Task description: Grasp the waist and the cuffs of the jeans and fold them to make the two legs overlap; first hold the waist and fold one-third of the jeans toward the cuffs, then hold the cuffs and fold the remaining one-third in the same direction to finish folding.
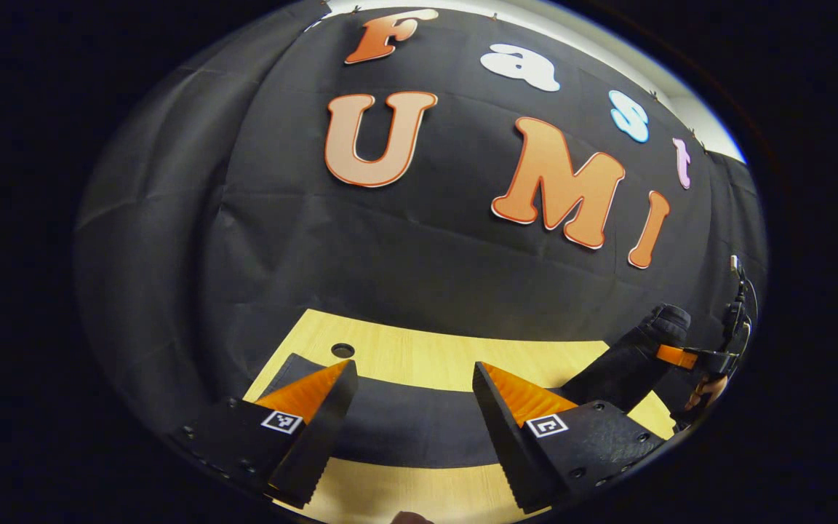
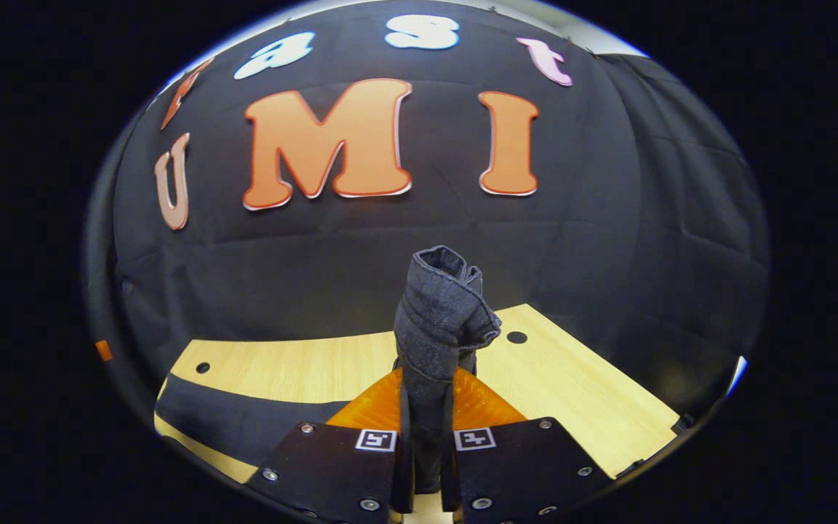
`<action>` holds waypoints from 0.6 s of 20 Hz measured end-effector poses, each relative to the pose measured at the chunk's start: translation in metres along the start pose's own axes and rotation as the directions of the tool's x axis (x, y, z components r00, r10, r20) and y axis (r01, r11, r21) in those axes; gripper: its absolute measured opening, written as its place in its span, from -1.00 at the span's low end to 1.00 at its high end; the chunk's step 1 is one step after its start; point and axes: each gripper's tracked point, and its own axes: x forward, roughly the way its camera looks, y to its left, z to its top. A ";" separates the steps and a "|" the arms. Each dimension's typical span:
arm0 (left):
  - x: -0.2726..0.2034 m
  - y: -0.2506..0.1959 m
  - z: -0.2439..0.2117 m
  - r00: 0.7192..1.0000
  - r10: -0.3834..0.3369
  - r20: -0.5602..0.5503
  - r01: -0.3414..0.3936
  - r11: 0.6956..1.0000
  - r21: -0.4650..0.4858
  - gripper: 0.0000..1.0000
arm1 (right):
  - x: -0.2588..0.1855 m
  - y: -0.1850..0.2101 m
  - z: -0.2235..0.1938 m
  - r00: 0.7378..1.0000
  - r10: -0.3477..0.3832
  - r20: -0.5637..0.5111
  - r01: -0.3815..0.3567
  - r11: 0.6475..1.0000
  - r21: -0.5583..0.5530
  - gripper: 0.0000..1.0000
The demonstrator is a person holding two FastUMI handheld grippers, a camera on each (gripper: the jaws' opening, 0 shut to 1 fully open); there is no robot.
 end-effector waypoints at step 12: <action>-0.016 0.091 -0.030 0.990 0.117 -0.072 -0.123 0.988 -0.090 0.91 | 0.036 0.134 -0.088 0.971 0.160 -0.176 -0.192 0.964 -0.184 -0.71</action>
